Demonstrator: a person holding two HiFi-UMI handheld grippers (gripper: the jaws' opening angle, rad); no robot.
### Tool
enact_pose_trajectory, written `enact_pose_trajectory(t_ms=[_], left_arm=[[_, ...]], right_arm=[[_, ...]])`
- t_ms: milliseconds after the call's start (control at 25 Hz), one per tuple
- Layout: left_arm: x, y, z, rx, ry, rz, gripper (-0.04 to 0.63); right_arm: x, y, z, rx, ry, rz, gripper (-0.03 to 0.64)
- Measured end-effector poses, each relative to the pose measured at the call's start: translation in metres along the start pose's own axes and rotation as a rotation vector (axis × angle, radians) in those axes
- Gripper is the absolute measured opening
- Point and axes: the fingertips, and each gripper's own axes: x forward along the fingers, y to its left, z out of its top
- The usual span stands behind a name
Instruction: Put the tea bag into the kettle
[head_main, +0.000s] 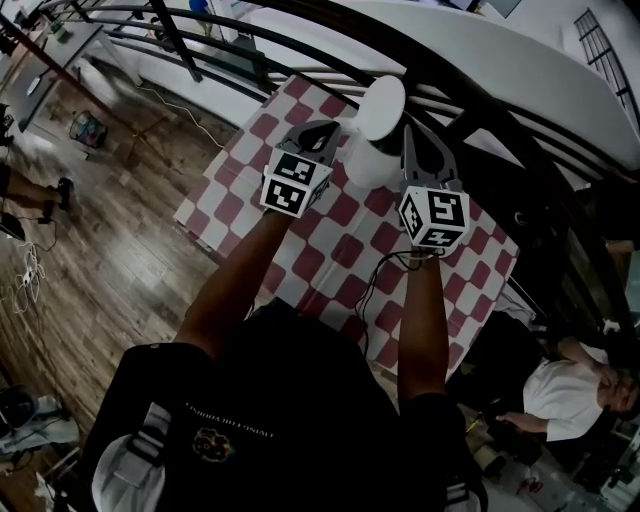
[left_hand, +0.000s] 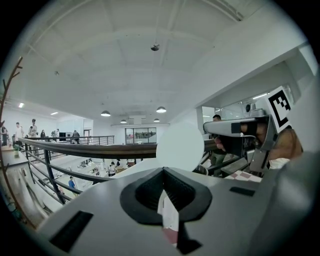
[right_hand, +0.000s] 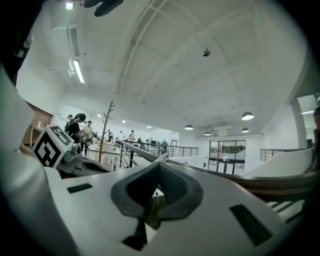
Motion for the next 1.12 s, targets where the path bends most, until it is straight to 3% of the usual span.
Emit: enact_pose_trajectory(t_ms=[480, 1120], left_arm=[[-0.004, 0.003, -0.005, -0.008, 0.007, 0.013, -0.002], [-0.007, 0.004, -0.012, -0.011, 0.018, 0.020, 0.000]], right_arm=[[0.010, 0.024, 0.001, -0.004, -0.001, 0.069, 0.014], [0.013, 0.027, -0.011, 0.000, 0.012, 0.078, 0.014]])
